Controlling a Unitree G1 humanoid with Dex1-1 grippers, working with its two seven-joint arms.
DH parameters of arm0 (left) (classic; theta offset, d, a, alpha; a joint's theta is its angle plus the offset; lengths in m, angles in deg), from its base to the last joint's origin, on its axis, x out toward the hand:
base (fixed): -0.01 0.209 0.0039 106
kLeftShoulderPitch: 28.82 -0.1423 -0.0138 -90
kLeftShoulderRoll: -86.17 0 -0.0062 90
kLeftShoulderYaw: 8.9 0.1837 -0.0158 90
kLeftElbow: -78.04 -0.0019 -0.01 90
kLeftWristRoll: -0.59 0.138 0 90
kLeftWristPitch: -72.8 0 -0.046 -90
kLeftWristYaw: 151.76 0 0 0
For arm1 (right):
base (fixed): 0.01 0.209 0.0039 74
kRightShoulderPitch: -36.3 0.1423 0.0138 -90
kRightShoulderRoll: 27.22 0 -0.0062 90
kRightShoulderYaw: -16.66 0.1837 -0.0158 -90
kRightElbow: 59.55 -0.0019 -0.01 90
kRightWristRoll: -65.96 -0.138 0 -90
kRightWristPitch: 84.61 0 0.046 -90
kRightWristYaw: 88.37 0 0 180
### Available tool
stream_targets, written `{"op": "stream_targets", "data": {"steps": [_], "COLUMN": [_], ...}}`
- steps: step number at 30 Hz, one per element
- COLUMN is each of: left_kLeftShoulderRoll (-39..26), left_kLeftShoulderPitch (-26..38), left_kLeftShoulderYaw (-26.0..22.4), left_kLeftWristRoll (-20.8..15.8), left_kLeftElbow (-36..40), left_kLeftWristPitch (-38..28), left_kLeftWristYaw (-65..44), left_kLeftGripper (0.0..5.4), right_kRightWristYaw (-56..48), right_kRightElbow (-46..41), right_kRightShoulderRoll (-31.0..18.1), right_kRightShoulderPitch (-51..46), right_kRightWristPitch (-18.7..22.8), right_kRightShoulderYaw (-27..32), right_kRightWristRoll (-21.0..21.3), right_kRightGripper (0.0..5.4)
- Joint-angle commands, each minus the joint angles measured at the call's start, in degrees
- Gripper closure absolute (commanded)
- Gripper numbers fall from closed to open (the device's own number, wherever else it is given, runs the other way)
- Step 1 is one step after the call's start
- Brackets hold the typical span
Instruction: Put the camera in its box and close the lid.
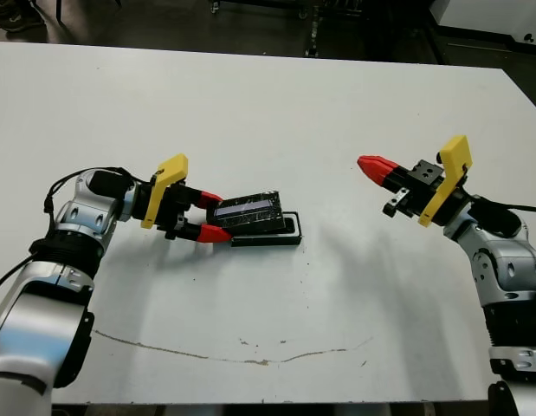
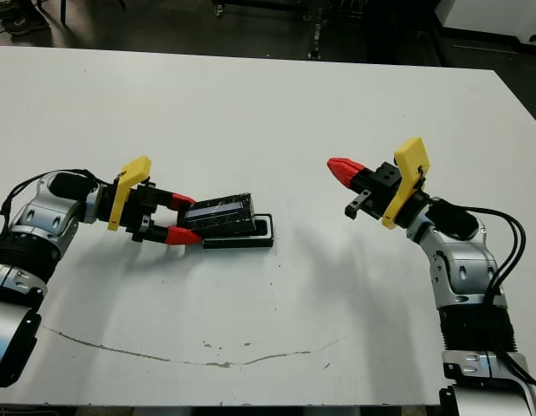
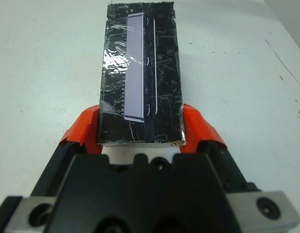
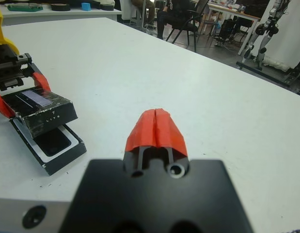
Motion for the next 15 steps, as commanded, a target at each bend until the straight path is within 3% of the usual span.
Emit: {"op": "stream_targets", "data": {"steps": [1,15], "left_kLeftShoulderRoll": [0.0,-1.2], "left_kLeftShoulderPitch": [-2.0,-0.6], "left_kLeftShoulderYaw": [1.0,0.5], "left_kLeftWristRoll": [1.2,0.5], "left_kLeftElbow": [-0.7,-0.5], "left_kLeftWristPitch": [-0.1,3.3], "left_kLeftWristYaw": [-0.1,-1.6], "left_kLeftGripper": [2.22,2.22], "right_kRightWristYaw": [0.3,0.4], "right_kRightElbow": [-0.2,-0.1], "right_kRightShoulderRoll": [-0.6,-0.6], "right_kRightShoulderPitch": [-1.0,-1.0], "right_kRightWristPitch": [-0.5,0.3], "right_kRightShoulderYaw": [0.5,0.5], "right_kRightWristRoll": [0.2,-0.1], "right_kRightGripper": [5.4,5.4]}}
